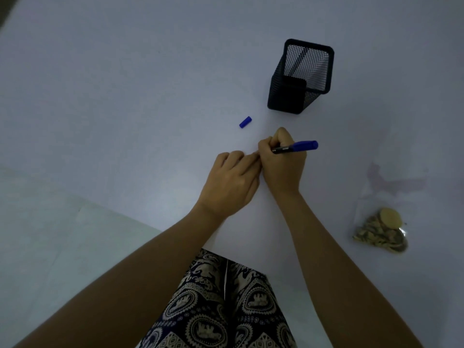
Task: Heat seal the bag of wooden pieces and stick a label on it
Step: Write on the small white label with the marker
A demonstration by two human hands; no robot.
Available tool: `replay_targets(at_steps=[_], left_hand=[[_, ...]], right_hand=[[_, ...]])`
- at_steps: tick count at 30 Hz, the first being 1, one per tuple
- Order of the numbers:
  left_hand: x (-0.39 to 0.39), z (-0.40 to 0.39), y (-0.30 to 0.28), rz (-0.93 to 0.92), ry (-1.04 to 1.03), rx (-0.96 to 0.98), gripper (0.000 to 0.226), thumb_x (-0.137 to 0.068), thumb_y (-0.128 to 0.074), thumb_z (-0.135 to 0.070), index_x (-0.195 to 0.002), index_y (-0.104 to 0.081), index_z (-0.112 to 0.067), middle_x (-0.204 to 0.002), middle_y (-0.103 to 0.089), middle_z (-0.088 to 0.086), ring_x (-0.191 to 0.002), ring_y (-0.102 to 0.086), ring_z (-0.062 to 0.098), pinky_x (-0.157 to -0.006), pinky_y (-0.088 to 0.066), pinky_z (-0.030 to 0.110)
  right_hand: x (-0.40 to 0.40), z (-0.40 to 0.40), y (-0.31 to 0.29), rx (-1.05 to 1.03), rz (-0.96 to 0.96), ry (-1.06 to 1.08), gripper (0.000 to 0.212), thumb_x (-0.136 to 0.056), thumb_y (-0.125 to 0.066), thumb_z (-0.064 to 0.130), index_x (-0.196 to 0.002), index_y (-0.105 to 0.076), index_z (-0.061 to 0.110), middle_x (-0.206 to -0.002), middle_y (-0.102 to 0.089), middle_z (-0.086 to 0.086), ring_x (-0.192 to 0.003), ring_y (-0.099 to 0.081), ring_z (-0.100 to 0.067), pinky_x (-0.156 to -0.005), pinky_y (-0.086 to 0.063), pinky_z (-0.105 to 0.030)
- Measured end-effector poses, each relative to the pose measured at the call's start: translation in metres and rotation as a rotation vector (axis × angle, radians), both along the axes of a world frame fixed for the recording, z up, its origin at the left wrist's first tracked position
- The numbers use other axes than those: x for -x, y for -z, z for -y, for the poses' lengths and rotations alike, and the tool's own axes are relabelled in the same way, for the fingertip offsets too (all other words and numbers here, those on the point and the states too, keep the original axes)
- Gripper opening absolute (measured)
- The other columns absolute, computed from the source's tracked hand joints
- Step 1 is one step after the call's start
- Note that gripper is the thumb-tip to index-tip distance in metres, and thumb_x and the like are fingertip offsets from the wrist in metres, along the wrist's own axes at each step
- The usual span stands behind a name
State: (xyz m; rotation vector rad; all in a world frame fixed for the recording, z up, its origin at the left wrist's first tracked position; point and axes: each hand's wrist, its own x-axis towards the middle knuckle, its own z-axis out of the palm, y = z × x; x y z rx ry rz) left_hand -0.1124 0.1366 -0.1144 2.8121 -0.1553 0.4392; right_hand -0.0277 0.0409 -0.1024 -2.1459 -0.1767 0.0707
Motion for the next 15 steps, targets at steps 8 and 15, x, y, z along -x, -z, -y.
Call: replay_targets(at_steps=[8,15], left_hand=[[-0.0002,0.0016,0.0016,0.005,-0.006,-0.009,0.027,-0.092,-0.055,-0.021,-0.112,-0.068,-0.01,-0.114,-0.069,0.004,-0.094,-0.062,0.025,-0.08,-0.046,0.037],[-0.0008,0.0021,0.0017,-0.032,-0.011,-0.029,0.029,-0.092,-0.054,-0.023,-0.115,-0.067,-0.01,-0.115,-0.068,0.005,-0.097,-0.061,0.026,-0.083,-0.044,0.037]], right_hand=[[0.0007,0.0022,0.0028,-0.055,0.009,0.008,0.028,-0.086,-0.056,0.004,-0.067,-0.038,0.014,-0.052,-0.037,0.01,-0.046,-0.037,-0.008,-0.044,-0.036,-0.025],[-0.0006,0.0041,0.0018,-0.071,-0.012,0.027,0.03,-0.085,-0.056,0.004,-0.066,-0.038,0.016,-0.053,-0.039,0.006,-0.046,-0.038,-0.008,-0.044,-0.037,-0.026]])
